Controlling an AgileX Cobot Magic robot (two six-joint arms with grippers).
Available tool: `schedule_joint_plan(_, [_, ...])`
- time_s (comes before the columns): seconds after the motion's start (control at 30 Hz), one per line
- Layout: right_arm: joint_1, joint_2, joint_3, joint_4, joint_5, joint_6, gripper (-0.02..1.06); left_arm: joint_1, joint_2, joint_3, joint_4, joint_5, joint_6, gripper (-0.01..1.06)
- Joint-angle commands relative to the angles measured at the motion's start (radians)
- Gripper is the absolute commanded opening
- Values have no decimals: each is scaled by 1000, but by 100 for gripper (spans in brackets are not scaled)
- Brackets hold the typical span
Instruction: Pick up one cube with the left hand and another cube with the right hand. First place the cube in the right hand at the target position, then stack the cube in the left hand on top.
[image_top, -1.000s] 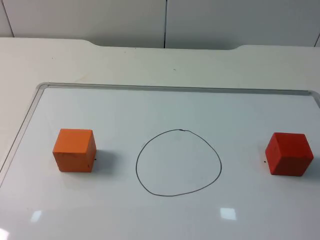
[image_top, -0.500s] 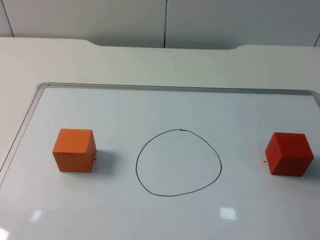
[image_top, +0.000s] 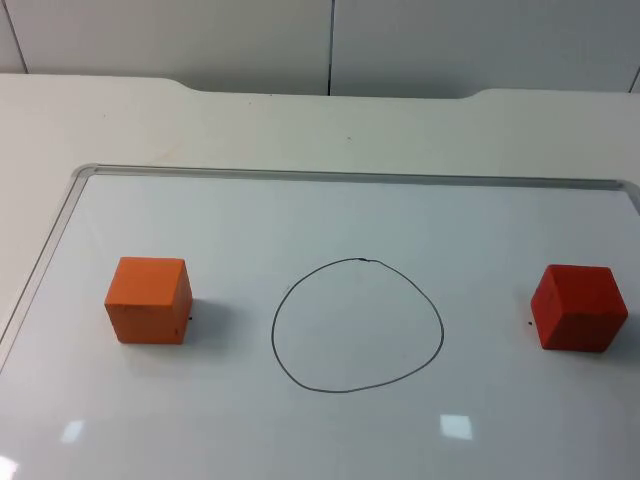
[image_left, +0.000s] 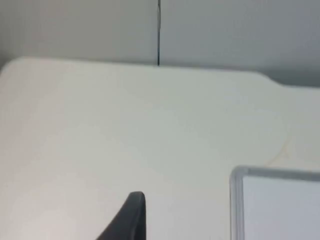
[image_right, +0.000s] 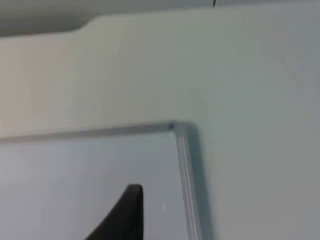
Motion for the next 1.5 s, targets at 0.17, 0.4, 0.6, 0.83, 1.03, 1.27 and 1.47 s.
schedule_joint_plan(0.17, [2, 27, 201, 17, -108, 39, 106, -5, 34, 191, -62, -81, -30, 105])
schedule_joint_plan(0.4, [169, -13, 284, -20, -116, 78, 106, -21, 0, 336, -51, -129, -82, 105])
schedule_joint_plan(0.6, [305, -5, 284, -20, -151, 189, 106, -124, -2, 360, -67, -132, -86, 105])
schedule_joint_plan(0.83, [429, 129, 284, -87, -221, 312, 106, -320, 60, 356, -56, -230, -168, 105])
schedule_joint_plan(1.03, [476, 217, 243, -129, -203, 355, 106, -425, 191, 284, -9, -179, -152, 105])
schedule_joint_plan(1.27, [485, 329, 100, -125, -62, 315, 106, -494, 360, 130, -10, -72, -152, 105])
schedule_joint_plan(1.47, [485, 386, 76, -122, -41, 373, 106, -495, 446, 106, -93, -41, -174, 105])
